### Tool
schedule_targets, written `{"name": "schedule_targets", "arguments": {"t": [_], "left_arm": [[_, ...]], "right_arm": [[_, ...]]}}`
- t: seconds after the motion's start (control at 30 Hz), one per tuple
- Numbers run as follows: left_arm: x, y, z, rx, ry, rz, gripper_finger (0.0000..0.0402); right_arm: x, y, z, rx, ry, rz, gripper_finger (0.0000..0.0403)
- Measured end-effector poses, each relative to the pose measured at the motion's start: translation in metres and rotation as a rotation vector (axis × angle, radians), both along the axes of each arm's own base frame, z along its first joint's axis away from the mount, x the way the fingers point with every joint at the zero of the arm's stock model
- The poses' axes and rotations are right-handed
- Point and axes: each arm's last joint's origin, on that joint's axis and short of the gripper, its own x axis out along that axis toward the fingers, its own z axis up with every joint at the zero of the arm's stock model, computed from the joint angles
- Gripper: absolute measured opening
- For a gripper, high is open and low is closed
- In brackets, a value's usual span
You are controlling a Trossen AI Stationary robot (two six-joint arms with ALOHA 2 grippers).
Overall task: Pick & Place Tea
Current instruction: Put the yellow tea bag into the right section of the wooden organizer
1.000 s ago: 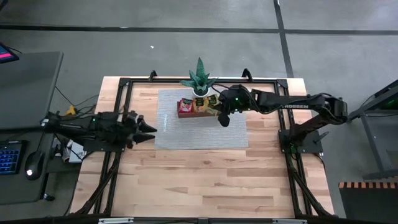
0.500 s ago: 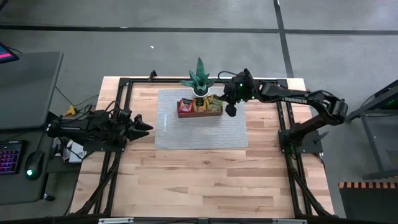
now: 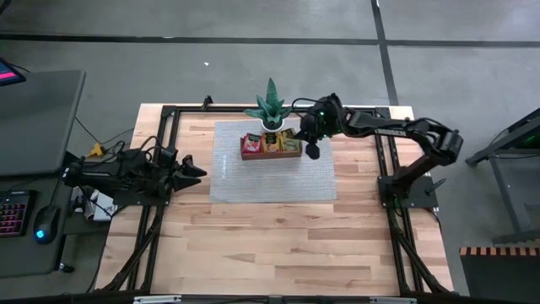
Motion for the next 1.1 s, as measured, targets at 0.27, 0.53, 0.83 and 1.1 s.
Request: {"name": "schedule_targets", "arguments": {"t": [0.27,0.53,0.83,1.1], "left_arm": [[0.0,0.0,0.0,-0.014,0.001,-0.003,0.0209],[0.0,0.0,0.0,-0.024,0.007,-0.004,0.0209],[0.0,0.0,-0.001,-0.02,0.015,-0.019,0.0209],[0.0,-0.001,-0.002,-0.015,0.028,-0.035,0.0209]], "right_arm": [[0.009,-0.008,-0.024,0.032,0.035,0.014,0.0],[0.011,-0.01,-0.039,0.081,0.081,0.006,0.0],[0.012,-0.011,-0.041,0.121,0.074,-0.03,0.0],[0.013,-0.011,-0.041,0.155,0.067,-0.06,0.0021]]}}
